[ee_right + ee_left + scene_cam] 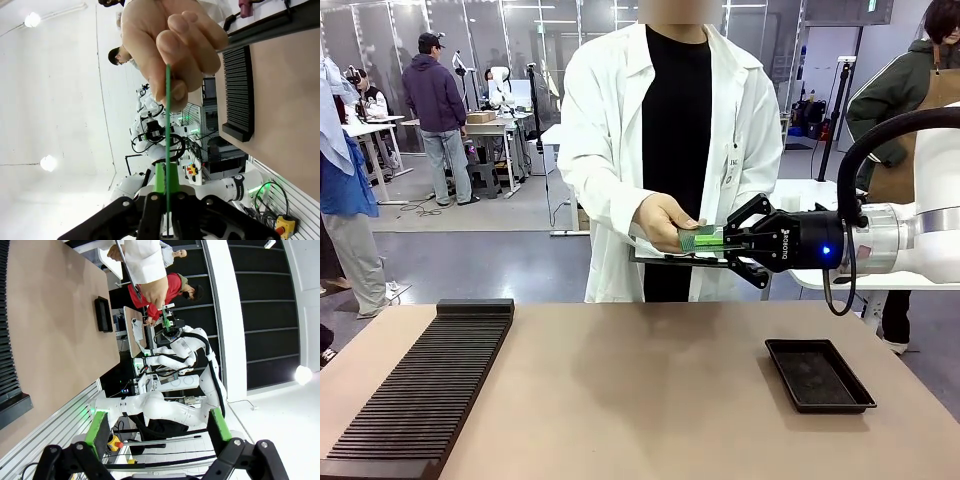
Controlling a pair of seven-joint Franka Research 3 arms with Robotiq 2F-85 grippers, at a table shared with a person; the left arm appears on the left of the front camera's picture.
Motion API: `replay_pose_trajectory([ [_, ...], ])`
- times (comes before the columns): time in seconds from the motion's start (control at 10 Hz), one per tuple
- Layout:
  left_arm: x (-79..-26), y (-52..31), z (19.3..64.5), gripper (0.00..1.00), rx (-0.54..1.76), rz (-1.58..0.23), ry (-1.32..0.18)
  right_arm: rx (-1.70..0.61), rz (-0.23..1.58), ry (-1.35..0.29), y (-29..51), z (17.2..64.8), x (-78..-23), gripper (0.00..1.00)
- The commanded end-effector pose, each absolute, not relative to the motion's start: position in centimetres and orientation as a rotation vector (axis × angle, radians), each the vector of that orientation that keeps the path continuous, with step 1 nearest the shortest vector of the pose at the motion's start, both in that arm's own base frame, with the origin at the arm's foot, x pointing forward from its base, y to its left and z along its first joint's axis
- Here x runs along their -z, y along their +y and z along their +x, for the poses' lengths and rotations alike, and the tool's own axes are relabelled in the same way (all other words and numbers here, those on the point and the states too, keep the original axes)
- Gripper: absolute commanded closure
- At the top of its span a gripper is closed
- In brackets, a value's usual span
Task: Inspect the PCB.
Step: Place the Blank PCB in the ESD tray.
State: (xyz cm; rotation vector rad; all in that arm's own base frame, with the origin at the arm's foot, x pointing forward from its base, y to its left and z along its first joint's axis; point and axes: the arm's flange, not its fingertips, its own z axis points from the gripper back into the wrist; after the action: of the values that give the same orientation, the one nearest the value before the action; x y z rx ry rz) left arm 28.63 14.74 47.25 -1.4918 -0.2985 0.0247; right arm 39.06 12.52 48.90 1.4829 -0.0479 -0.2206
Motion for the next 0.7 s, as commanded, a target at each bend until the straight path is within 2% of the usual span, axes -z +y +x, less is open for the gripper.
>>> replay_pose_trajectory([
  [0.0,-47.26,14.71,28.72,0.0,-0.021,-1.495,-0.304,0.213,1.482,-0.048,12.81,39.07,-49.1,1.0],
  [0.6,-47.26,14.71,28.72,0.0,-0.021,-1.495,-0.304,0.213,1.482,-0.048,12.81,39.07,-49.1,1.0],
])
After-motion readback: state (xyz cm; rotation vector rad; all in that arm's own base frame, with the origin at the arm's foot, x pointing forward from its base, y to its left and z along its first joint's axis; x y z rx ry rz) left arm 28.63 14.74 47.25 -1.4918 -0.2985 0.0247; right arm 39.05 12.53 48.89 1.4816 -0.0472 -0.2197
